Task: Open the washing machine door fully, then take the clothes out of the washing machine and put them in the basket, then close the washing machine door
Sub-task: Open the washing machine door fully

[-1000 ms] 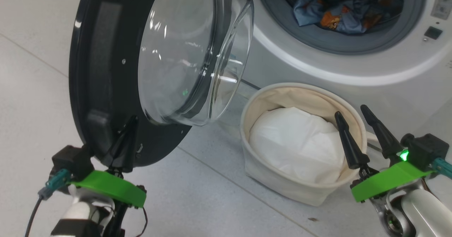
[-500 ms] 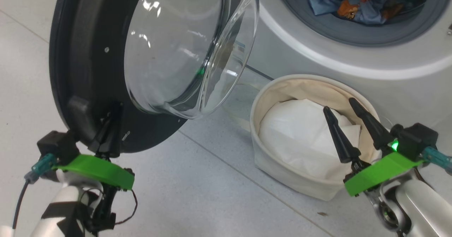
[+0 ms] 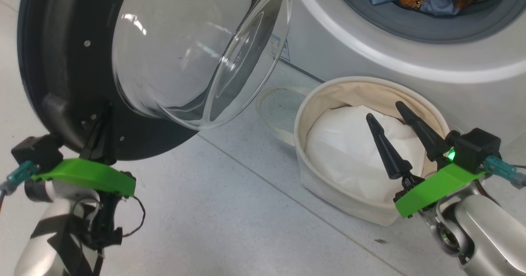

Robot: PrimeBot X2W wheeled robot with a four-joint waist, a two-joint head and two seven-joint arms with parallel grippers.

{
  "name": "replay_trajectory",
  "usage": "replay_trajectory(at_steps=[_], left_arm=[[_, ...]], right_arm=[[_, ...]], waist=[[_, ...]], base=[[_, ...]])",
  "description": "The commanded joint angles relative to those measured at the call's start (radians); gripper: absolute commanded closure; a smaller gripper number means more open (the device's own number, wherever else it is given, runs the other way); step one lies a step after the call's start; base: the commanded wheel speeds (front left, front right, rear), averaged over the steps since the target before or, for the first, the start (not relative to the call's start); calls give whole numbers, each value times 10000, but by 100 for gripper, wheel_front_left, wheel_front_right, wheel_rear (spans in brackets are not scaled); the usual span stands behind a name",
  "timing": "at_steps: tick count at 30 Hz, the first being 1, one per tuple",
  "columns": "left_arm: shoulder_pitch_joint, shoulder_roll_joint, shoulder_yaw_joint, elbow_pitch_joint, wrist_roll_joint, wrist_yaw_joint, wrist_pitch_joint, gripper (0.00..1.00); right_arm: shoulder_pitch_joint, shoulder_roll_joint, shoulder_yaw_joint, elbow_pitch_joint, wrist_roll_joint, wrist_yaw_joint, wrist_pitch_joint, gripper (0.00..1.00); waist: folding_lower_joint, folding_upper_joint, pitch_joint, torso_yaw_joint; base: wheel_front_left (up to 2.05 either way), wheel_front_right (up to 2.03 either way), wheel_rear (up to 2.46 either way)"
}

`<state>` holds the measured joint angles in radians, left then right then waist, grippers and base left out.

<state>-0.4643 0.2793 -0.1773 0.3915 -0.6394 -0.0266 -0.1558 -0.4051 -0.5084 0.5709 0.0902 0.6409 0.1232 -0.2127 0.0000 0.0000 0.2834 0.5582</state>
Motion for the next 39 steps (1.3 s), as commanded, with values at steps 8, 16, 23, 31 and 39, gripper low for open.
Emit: replay_trajectory(at_steps=[8, 16, 23, 31, 39], left_arm=[[-1272, 598, 702, 843, -269, 88, 302, 100], [-2040, 805, 866, 2236, -427, 49, 332, 100], [-2514, 934, 989, 3242, -563, -81, 159, 100], [-2929, 1073, 966, 4147, -582, -237, -29, 100], [-3153, 1065, 794, 4553, -531, -417, -187, 100]], right_arm=[[-293, -111, 291, -57, 192, 75, -184, 0], [-138, -16, 254, 76, 204, 75, -339, 0], [77, 32, 121, 79, 164, 75, -422, 0], [194, 127, 162, 35, 158, 75, -461, 0], [204, 144, 254, 54, 176, 75, -475, 0]], waist=[[0, 0, 131, -13], [0, 0, -38, -42], [0, 0, -182, -57], [0, 0, -353, -66], [0, 0, -421, -62]], base=[[0, 0, 0], [0, 0, 0], [0, 0, 0], [0, 0, 0], [0, 0, 0]])
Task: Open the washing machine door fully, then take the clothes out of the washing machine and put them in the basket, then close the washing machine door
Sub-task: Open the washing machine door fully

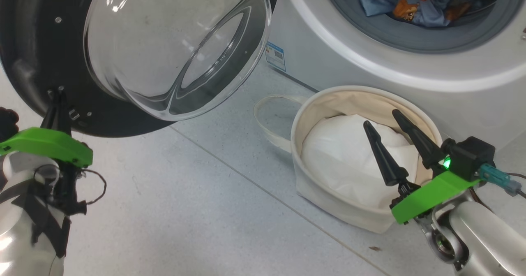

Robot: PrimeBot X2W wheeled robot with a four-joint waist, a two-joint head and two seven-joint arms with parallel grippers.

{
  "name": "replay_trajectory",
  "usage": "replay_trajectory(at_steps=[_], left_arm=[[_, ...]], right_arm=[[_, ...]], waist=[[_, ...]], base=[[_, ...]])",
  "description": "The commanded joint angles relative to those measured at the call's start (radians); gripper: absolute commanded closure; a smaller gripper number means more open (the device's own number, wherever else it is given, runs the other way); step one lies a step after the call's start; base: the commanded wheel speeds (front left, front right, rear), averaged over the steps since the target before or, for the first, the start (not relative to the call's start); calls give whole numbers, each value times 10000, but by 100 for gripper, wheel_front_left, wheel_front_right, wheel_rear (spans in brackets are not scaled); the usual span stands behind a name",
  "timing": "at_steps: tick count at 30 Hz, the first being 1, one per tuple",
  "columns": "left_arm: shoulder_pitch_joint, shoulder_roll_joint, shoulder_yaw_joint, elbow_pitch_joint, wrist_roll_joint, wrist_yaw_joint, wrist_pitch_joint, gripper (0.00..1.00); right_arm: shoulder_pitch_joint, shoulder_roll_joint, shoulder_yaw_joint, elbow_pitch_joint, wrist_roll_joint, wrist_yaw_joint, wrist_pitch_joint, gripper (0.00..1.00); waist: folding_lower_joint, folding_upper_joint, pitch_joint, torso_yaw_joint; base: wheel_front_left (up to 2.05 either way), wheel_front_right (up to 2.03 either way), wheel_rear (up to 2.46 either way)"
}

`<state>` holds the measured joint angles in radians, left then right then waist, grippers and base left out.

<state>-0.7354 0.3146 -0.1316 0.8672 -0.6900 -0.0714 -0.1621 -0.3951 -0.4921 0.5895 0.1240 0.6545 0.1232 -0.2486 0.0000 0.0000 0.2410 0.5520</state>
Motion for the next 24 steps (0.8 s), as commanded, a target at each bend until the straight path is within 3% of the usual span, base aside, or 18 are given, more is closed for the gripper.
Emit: replay_trajectory(at_steps=[1, 14, 15, 16, 17, 24], left_arm=[[-467, 716, 319, -149, -20, 13, -140, 100], [-376, 659, -134, -8, 45, -322, -276, 100], [-342, 652, -173, -78, 40, -348, -284, 90], [-299, 640, -220, -172, 30, -378, -289, 5], [-244, 624, -257, -271, -4, -406, -269, 0], [346, 653, -756, -1573, 2, -517, -26, 0]], right_arm=[[97, -11, 76, -281, 45, 75, -118, 0], [306, 269, -75, -176, 17, 75, -129, 0], [342, 289, -116, -184, 4, 75, -129, 0], [380, 307, -165, -194, -11, 75, -130, 0], [423, 323, -218, -206, -26, 75, -130, 0], [766, 474, -585, -293, -136, 75, -131, 0]], waist=[[0, 0, -9, 0], [0, 0, -431, -22], [0, 0, -455, -24], [0, 0, -481, -26], [0, 0, -505, -27], [0, 0, -770, -40]], base=[[0, 0, 0], [0, 0, 0], [0, 0, 0], [0, 0, 0], [0, 0, 0], [0, 0, 0]])
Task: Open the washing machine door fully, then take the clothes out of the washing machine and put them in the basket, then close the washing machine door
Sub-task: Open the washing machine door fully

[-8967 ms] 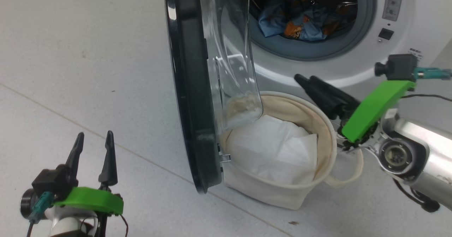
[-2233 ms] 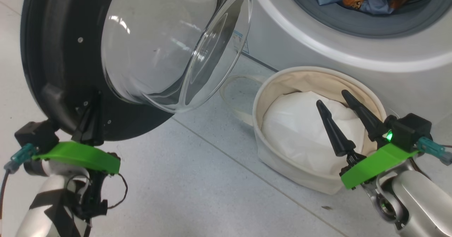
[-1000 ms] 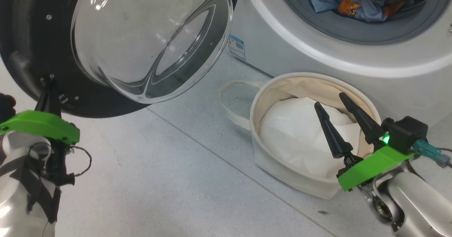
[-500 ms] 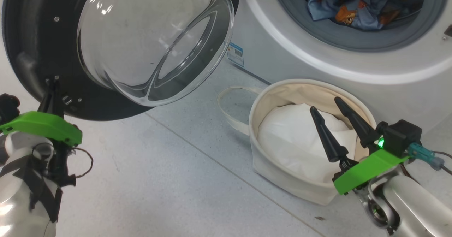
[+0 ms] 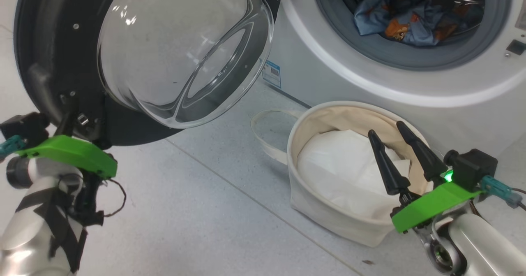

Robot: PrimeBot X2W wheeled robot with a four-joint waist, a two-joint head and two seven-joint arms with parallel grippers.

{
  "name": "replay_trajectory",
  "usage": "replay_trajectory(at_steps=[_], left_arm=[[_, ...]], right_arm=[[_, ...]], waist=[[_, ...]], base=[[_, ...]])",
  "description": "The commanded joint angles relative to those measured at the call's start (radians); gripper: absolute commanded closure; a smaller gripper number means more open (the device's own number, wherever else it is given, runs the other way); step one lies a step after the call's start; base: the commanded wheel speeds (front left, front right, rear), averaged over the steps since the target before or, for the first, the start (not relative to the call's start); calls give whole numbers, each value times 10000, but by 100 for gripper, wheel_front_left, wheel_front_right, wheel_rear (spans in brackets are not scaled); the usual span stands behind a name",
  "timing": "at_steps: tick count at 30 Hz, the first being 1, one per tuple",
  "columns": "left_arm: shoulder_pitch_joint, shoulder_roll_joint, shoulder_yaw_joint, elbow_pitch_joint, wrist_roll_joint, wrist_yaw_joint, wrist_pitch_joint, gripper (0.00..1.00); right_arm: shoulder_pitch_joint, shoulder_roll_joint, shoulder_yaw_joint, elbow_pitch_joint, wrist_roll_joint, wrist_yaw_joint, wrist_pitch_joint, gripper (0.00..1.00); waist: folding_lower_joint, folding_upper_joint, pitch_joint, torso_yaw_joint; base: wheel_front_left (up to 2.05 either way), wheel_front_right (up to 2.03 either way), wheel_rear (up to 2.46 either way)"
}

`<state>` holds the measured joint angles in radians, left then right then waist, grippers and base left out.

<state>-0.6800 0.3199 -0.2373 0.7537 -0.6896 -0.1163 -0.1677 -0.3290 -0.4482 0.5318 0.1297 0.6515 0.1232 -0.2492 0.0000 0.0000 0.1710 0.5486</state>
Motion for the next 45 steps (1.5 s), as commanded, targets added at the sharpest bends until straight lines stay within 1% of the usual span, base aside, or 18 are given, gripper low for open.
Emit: replay_trajectory(at_steps=[1, 15, 22, 27, 33, 39, 42, 45], left_arm=[[-132, 606, 259, -630, 5, -66, 85, 0], [1083, 557, -277, -3493, 122, 609, 1092, 0], [1430, 633, -260, -4095, 80, 906, 1296, 0], [1618, 573, -362, -4531, 81, 978, 1309, 0], [1824, 474, -545, -4981, 127, 996, 1246, 0], [1923, 423, -631, -5127, 135, 940, 1067, 0], [1974, 414, -642, -5096, 95, 861, 952, 0], [2034, 368, -651, -5075, -39, 685, 817, 0]], right_arm=[[147, 71, -47, -368, -118, 75, -125, 0], [766, 376, -575, -541, -272, 75, -125, 0], [783, 350, -570, -583, -314, 75, -125, 0], [733, 355, -517, -608, -305, 75, -126, 0], [708, 340, -516, -634, -299, 75, -126, 0], [773, 348, -600, -654, -272, 75, -126, 0], [830, 350, -672, -679, -266, 75, -126, 0], [888, 345, -719, -690, -272, 75, -126, 0]], waist=[[0, 0, -124, -10], [0, 0, -559, -114], [0, 0, -583, -211], [0, 0, -602, -331], [0, 0, -605, -851], [0, 0, -672, -1624], [0, 0, -740, -2063], [0, 0, -814, -2501]], base=[[0, 0, 0], [0, 0, 0], [0, 0, 0], [0, 0, 0], [0, 0, 0], [0, 0, 0], [0, 0, 0], [0, 0, 0]])
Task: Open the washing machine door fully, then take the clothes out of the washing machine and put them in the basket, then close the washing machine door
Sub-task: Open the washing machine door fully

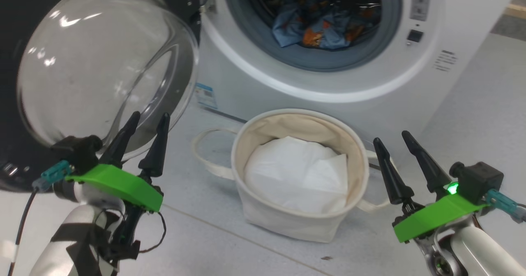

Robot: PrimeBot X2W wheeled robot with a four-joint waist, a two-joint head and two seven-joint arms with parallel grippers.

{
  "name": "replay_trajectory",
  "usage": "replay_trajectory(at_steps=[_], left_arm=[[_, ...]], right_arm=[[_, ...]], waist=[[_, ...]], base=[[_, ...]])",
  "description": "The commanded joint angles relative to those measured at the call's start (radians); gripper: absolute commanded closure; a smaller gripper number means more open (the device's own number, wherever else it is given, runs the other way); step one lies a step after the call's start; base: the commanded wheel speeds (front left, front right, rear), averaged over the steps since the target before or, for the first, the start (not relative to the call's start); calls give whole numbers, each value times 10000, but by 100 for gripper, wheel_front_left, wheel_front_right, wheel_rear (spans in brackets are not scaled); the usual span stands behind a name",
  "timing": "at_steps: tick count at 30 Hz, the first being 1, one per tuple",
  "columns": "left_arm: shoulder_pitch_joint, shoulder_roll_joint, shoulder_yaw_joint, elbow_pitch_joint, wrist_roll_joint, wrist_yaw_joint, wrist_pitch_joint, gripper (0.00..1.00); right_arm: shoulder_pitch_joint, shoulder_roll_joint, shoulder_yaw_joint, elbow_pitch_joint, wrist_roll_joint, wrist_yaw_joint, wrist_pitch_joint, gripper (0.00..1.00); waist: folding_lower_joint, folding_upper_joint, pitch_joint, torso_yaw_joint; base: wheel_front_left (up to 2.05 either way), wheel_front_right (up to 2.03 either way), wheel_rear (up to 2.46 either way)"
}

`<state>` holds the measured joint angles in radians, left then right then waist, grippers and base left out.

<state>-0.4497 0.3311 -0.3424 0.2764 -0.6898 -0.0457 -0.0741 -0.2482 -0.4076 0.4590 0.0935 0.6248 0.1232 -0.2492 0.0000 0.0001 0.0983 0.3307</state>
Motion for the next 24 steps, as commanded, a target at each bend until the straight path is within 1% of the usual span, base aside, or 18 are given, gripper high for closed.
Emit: replay_trajectory(at_steps=[1, 6, 13, 17, 24], left_arm=[[-251, 267, 399, -299, -44, -67, -193, 0], [-84, 322, 476, -224, -68, -214, -689, 0], [210, 255, 656, 150, -249, -220, -1113, 0], [296, 228, 664, 267, -207, -209, -1276, 0], [600, 121, 588, 376, -181, -316, -1533, 0]], right_arm=[[92, -60, -7, -333, -9, 75, -126, 0], [145, -78, -109, -324, -25, 75, -126, 0], [202, -190, -396, -352, -28, 75, -126, 0], [229, -249, -545, -374, 9, 75, -126, 0], [312, -318, -814, -401, -35, 75, -126, 0]], waist=[[0, -1, -108, -469], [0, -1, -199, -1193], [0, -1, -258, -2105], [0, -1, -281, -2399], [0, -1, -362, -2950]], base=[[0, 0, 0], [0, 0, 0], [0, 0, 0], [0, 0, 0], [0, 0, 0]])
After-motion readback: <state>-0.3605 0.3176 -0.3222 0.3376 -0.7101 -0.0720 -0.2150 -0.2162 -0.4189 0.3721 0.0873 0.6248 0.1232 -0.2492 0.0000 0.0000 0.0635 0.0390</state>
